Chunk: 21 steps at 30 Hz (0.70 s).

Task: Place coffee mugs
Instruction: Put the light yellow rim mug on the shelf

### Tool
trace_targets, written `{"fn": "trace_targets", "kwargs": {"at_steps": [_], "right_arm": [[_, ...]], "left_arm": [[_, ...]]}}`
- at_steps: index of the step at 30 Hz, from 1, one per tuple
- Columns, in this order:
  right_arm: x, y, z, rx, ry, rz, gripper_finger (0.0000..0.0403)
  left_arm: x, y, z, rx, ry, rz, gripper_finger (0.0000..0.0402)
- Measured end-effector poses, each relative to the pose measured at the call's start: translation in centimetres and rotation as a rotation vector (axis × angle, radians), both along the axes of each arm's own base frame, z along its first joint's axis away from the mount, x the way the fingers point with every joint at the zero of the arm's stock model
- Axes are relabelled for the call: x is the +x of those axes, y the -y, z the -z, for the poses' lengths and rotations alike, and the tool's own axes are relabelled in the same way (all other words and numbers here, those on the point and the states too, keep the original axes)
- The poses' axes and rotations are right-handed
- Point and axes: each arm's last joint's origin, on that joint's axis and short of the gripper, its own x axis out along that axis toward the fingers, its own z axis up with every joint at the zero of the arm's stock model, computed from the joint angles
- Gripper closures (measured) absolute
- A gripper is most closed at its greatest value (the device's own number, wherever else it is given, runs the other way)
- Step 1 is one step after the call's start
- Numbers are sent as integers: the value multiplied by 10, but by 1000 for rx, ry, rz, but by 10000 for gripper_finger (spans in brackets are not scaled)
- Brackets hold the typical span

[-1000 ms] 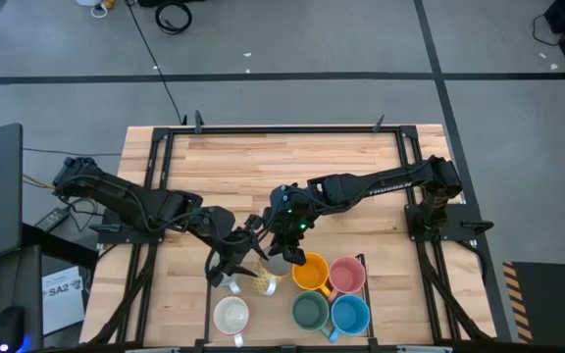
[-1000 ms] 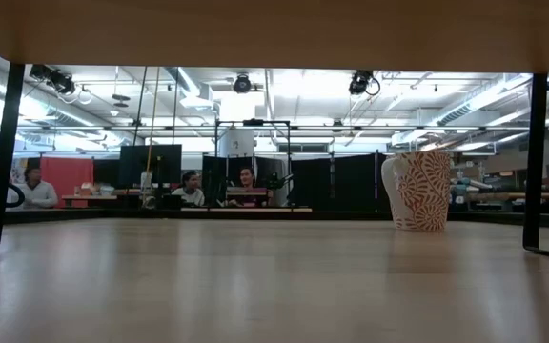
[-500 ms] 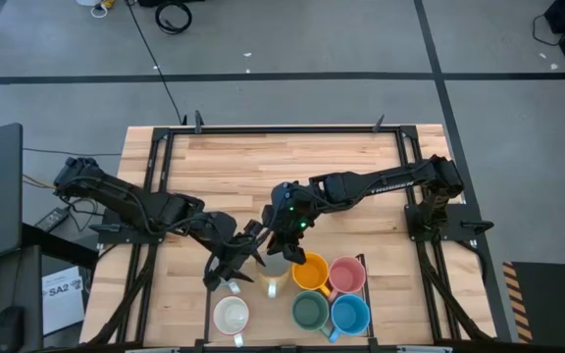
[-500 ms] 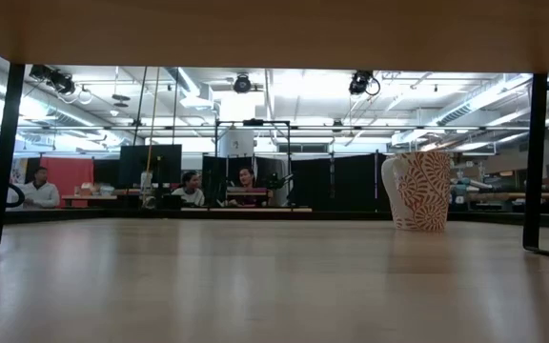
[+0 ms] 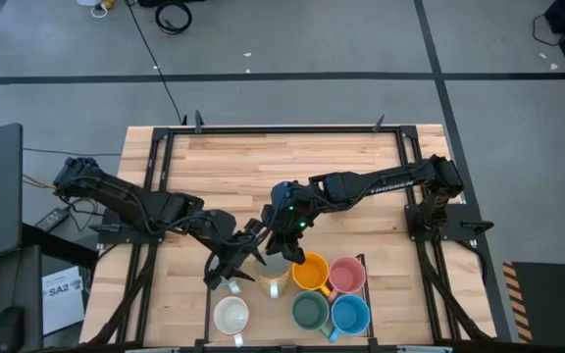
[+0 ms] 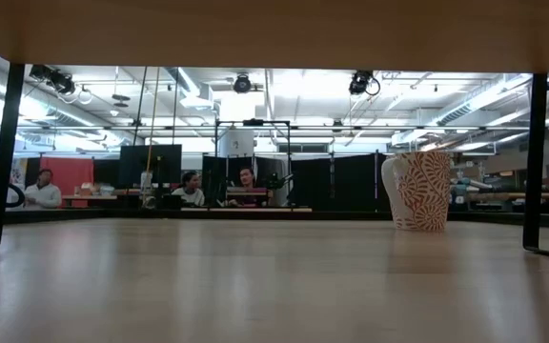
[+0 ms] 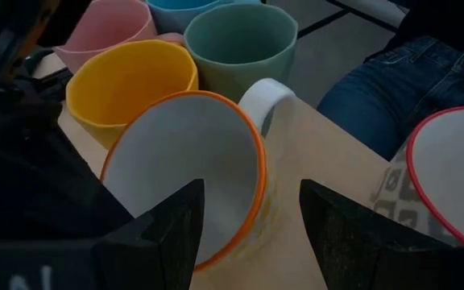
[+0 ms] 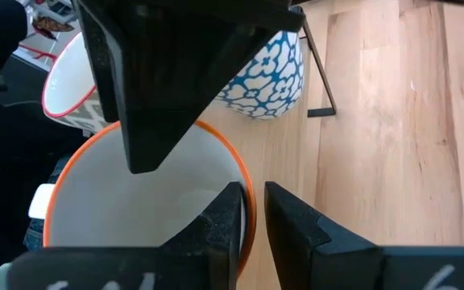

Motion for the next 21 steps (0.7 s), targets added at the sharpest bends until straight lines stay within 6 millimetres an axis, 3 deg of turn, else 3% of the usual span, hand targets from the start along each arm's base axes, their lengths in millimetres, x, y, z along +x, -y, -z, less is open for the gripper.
{"fn": "trace_targets", "kwargs": {"at_steps": [21], "right_arm": [[1,-1,1,19,5,-22,338]], "left_arm": [[-5,10,-2,11,13,18,190]]}}
